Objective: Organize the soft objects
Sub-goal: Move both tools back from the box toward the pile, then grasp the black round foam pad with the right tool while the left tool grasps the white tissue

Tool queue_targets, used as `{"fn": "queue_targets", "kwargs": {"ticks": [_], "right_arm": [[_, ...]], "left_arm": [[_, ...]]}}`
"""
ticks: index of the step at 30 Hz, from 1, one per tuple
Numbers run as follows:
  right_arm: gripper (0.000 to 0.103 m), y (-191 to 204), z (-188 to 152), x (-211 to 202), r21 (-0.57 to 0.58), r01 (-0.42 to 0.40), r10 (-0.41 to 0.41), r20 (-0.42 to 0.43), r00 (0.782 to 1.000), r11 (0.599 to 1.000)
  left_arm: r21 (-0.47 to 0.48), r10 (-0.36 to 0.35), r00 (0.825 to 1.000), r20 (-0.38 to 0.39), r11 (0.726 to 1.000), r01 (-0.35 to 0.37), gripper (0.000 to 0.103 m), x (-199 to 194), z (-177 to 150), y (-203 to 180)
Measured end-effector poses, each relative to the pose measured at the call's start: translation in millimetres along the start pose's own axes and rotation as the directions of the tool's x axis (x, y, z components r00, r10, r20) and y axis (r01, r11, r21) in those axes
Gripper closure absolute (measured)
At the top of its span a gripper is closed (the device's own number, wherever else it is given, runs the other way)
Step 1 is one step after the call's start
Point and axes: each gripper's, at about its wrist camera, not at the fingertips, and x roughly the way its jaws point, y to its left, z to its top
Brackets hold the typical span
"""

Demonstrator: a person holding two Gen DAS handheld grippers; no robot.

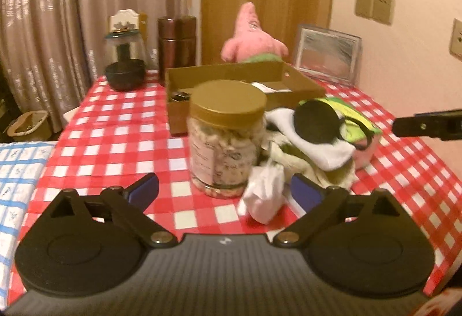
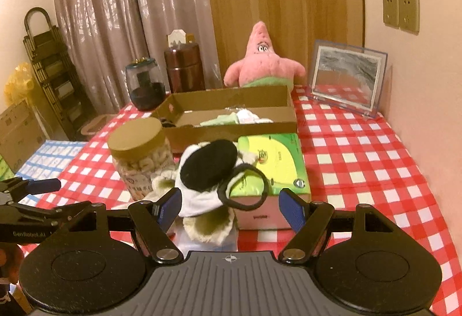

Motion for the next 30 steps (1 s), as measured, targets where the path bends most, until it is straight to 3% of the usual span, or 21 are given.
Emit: {"fn": "queue_targets", "kwargs": {"ticks": [10,17,21,25,27,29,30], "right_arm": [[0.029,2,-12,19,-0.001,-0.006,0.006,-0.025,1.0,1.0],[0.029,6,-11,31,-0.058,-0.019,0.017,-0.036,0.999,0.998],[0.029,9,-10,40,-0.108,-0.025,0.021,-0.038,0.999,0.994],[0.029,11,-3,52,-0.15,-0.023,0.019,-0.029,0.999,0.988],[0.029,12,2,59,-0.157,-0.025,0.021,-0.024,0.999,0.987],[0.029,14,4,65,-0.167,-0.021,0.017,-0.021,1.0,0.986],[0.029,16,6,68,-0.174,-0.018,0.015,-0.02,1.0,0.985]], "left_arm": [[0.063,-0.078,0.995,-0.062,0.995,0.082,0.009,33,-13,-17],[0.114,-0.097,0.99,-0.107,0.987,0.109,0.03,60,-15,-28],[0.126,-0.103,0.988,-0.119,0.985,0.118,0.036,71,-15,-29],[0.122,-0.101,0.987,-0.122,0.986,0.116,0.06,79,-11,-30],[0.124,-0.103,0.988,-0.117,0.985,0.117,0.067,81,-9,-30],[0.116,-0.107,0.987,-0.116,0.986,0.121,0.088,82,-7,-28],[0.112,-0.102,0.988,-0.115,0.987,0.115,0.089,82,-6,-26]]}}
